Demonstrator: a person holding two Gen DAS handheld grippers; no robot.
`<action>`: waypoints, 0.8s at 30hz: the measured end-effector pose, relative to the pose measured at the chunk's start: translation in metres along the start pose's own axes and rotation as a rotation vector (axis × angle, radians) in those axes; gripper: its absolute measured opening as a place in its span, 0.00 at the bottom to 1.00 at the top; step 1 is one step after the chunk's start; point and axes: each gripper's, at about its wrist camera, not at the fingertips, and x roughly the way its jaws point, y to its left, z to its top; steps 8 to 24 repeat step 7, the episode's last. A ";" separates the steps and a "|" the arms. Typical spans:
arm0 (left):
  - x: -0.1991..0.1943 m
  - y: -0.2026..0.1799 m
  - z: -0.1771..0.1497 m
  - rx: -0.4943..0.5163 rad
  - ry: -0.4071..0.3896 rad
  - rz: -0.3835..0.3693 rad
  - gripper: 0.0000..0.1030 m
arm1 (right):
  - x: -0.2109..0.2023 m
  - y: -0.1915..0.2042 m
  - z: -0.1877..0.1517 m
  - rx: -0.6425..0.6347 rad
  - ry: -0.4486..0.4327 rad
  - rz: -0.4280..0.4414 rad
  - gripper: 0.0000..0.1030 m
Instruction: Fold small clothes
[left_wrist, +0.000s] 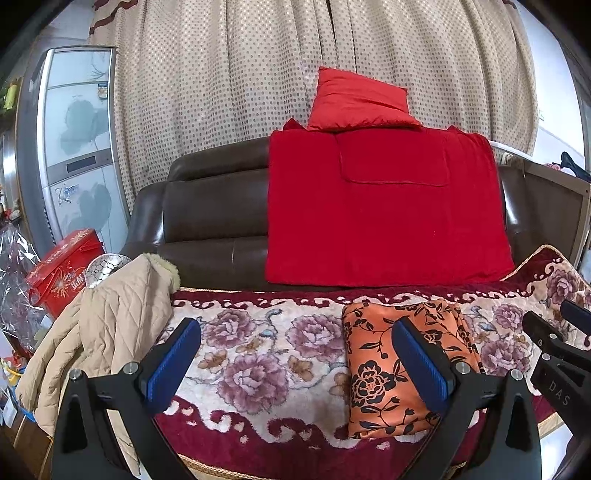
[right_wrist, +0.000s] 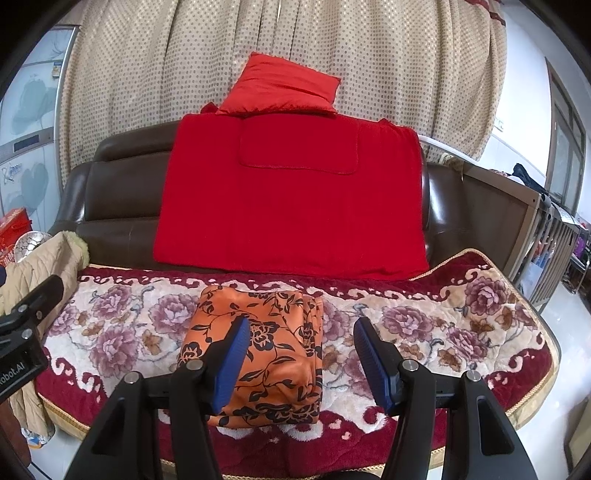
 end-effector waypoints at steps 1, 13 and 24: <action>0.002 0.000 0.000 0.001 0.001 0.000 1.00 | 0.001 0.000 0.000 -0.001 0.001 0.000 0.61; 0.017 0.002 0.000 -0.021 0.008 -0.017 1.00 | 0.013 0.003 0.002 -0.012 0.015 0.000 0.61; 0.017 0.002 0.000 -0.021 0.008 -0.017 1.00 | 0.013 0.003 0.002 -0.012 0.015 0.000 0.61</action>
